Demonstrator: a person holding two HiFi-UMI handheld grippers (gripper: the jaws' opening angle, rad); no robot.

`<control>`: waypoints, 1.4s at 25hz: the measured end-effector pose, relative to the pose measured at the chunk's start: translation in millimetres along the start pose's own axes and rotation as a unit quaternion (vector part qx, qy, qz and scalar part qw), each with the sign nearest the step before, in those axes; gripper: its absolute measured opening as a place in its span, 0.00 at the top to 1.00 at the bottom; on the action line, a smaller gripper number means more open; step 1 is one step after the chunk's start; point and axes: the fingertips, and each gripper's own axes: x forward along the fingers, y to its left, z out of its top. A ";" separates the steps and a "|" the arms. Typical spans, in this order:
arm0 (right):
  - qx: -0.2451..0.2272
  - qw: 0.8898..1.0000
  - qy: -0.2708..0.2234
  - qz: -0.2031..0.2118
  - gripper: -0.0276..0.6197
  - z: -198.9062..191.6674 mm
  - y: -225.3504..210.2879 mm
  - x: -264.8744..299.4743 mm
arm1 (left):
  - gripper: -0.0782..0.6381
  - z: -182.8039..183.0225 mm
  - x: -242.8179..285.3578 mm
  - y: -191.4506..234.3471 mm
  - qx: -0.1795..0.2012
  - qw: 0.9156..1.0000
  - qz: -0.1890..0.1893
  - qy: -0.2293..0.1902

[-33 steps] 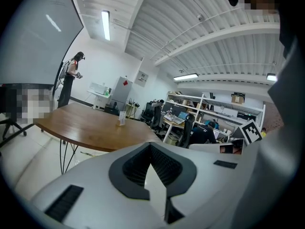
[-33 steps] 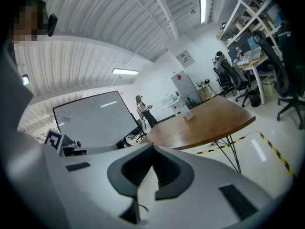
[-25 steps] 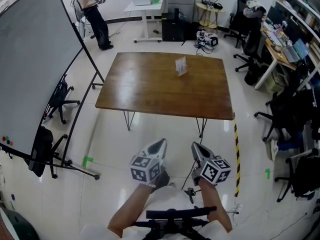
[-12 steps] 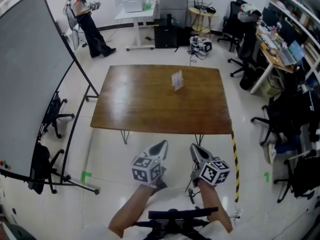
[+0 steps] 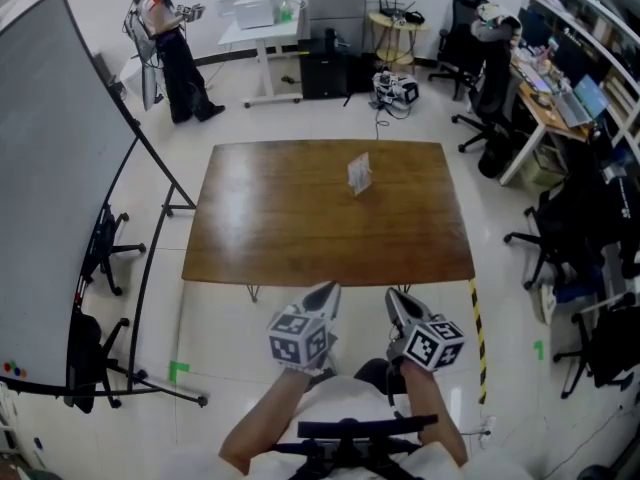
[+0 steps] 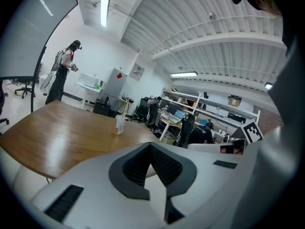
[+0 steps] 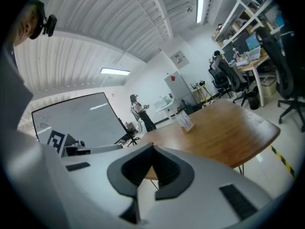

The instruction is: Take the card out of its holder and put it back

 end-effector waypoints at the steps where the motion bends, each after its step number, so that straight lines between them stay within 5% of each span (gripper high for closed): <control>1: 0.001 1.000 0.001 -0.001 0.96 0.6 -1.0 2.8 | 0.90 0.2 2.4 2.1 -0.001 1.000 -0.001 0.002; 14: -0.002 1.000 0.005 -0.001 0.96 21.3 -18.6 48.6 | 0.90 12.3 37.0 29.8 -0.005 1.000 0.005 0.014; 35: -0.023 0.999 0.030 0.039 0.90 111.8 -91.4 193.6 | 0.90 87.6 159.9 101.4 -0.004 0.998 0.057 0.010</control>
